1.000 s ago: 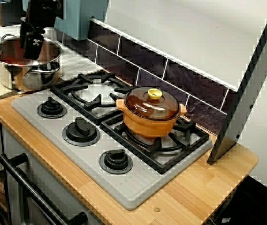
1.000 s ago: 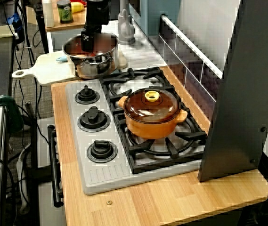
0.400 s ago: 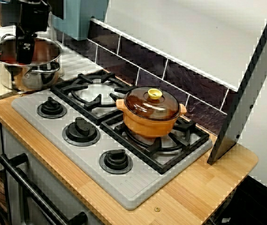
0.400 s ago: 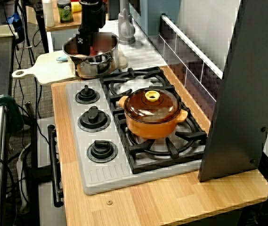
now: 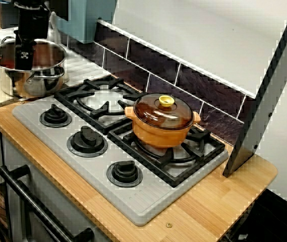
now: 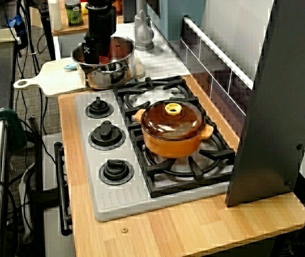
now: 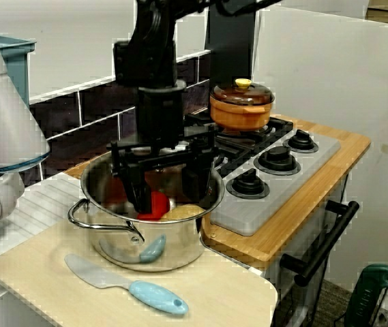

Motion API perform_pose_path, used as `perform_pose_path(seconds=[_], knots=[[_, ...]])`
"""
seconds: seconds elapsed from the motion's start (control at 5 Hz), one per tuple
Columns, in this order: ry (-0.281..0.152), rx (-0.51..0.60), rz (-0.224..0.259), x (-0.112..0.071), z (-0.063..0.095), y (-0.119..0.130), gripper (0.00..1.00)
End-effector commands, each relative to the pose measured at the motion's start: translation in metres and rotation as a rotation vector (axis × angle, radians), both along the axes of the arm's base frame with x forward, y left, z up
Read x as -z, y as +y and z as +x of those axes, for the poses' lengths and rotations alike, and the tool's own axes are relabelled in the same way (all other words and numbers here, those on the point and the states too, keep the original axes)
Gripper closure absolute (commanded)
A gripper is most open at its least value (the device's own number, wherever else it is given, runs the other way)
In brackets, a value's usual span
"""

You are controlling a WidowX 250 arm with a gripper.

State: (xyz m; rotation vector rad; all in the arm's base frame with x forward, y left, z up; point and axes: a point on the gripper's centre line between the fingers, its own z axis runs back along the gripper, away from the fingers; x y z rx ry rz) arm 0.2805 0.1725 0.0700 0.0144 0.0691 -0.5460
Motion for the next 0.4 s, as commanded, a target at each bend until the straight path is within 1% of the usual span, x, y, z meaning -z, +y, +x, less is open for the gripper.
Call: perform_pose_path(seconds=[0.0, 0.2], knots=[[-0.049, -0.018, 0.041, -0.0187, 0.0097, 0.0007, 0.0], [-0.044, -0.027, 0.044, -0.0167, 0.0129, 0.001, 0.0]])
